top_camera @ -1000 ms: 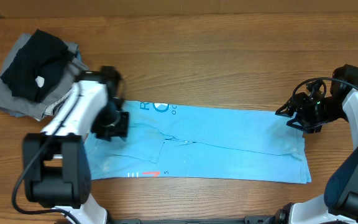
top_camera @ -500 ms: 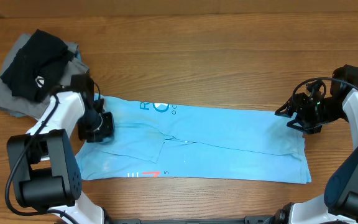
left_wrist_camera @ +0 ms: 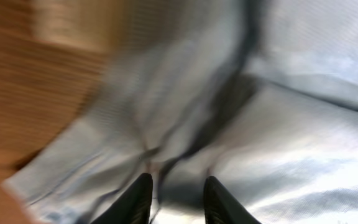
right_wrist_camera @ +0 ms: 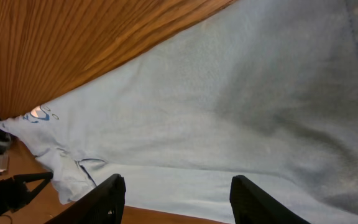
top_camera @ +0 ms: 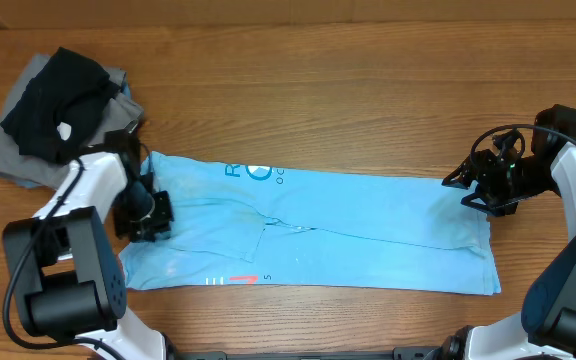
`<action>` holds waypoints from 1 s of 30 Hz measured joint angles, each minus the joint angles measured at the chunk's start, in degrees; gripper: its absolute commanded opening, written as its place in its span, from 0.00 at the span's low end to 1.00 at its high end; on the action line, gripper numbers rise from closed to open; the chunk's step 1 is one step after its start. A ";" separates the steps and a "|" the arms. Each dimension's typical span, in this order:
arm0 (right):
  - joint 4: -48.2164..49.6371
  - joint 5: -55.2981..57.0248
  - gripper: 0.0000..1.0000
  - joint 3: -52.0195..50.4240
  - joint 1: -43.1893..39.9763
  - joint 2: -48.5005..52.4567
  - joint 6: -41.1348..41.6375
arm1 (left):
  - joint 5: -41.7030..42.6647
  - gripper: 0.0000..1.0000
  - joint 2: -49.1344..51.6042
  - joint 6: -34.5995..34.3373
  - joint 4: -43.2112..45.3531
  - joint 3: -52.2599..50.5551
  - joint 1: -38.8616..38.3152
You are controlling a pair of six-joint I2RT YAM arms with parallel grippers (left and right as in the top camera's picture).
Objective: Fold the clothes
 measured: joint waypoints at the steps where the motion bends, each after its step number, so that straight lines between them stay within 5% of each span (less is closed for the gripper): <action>1: 0.02 0.00 0.58 0.00 0.00 0.00 0.00 | -0.22 0.40 0.00 -0.04 -0.63 0.96 0.79; 4: 0.11 0.02 0.58 0.00 0.00 0.00 0.00 | -0.61 0.40 0.00 -0.42 -2.54 4.81 2.95; 8: 0.37 0.02 0.58 0.00 -0.02 0.00 0.02 | 0.96 0.04 0.00 0.15 -2.86 9.01 4.92; 16: 1.25 0.00 0.59 0.00 0.00 0.00 0.00 | 17.73 0.04 0.00 10.08 4.00 8.39 1.49; 25: 2.45 5.27 0.68 0.00 -1.68 0.00 3.28 | 11.08 0.04 0.24 5.92 16.92 -2.60 -1.22; 30: 2.29 6.97 0.62 0.00 -6.36 0.00 3.82 | 7.65 0.04 -0.13 2.43 18.95 -2.67 0.81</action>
